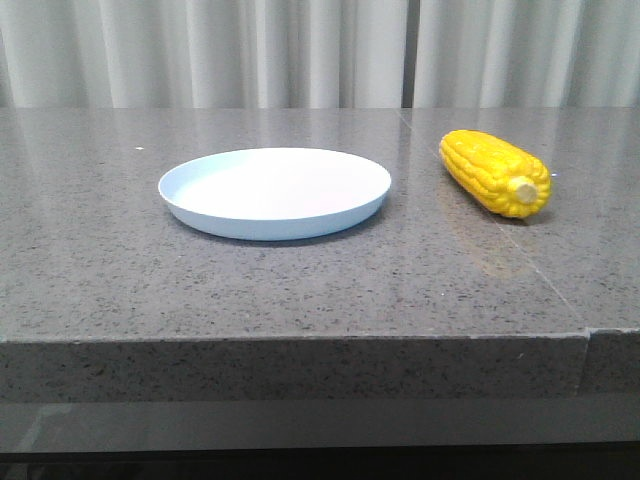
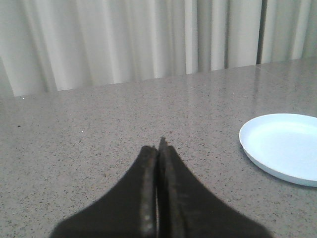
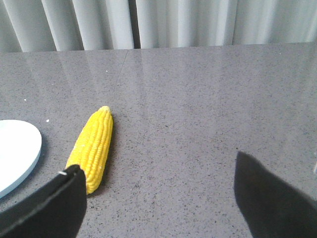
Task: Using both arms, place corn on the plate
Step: 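Release the plate and lift the left gripper away, then lower the right gripper onto the yellow corn cob and grasp it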
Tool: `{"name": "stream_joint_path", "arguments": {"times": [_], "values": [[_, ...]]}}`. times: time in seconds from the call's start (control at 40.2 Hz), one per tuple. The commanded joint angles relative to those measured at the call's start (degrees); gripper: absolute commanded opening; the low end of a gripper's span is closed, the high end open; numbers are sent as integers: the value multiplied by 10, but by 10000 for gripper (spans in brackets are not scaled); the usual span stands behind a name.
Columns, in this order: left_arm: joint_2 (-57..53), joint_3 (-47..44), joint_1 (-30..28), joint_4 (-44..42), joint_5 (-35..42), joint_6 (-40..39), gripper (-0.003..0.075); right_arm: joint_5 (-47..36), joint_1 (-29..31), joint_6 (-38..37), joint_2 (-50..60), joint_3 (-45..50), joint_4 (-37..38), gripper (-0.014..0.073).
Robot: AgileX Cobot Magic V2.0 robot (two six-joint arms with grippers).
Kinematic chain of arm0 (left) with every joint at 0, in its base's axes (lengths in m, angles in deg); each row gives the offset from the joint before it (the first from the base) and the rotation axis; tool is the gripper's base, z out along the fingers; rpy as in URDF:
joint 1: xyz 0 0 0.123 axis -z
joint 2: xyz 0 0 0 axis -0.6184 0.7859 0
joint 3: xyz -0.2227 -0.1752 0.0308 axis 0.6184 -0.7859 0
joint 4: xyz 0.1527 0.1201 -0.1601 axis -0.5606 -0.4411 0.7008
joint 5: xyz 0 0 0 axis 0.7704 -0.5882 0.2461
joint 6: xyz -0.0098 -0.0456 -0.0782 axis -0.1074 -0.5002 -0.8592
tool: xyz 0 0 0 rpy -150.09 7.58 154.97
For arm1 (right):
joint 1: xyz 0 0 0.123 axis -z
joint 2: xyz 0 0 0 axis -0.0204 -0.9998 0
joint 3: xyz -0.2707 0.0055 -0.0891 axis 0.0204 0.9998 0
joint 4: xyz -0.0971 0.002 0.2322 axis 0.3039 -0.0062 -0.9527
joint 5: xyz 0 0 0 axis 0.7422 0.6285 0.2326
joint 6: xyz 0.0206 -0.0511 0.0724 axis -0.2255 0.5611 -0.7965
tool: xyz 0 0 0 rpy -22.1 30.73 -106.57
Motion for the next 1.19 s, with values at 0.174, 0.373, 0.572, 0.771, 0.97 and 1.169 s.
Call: {"name": "stream_joint_path", "arguments": {"times": [0.174,0.373,0.572,0.771,0.97,1.169], "values": [[5,13,-1,-2,50,-5,-20,-4,4,4,-79,-65,1,632],[5,13,-1,-2,50,-5,-20,40,3,4,-230,-151,-24,632],[5,13,-1,-2,50,-5,-20,75,-19,4,-371,-236,-71,632],[5,13,-1,-2,50,-5,-20,128,-77,4,-497,-321,-90,632],[5,13,-1,-2,50,-5,-20,137,-84,4,-602,-395,-133,632],[5,13,-1,-2,50,-5,-20,137,-84,4,-679,-443,-133,632]]}}
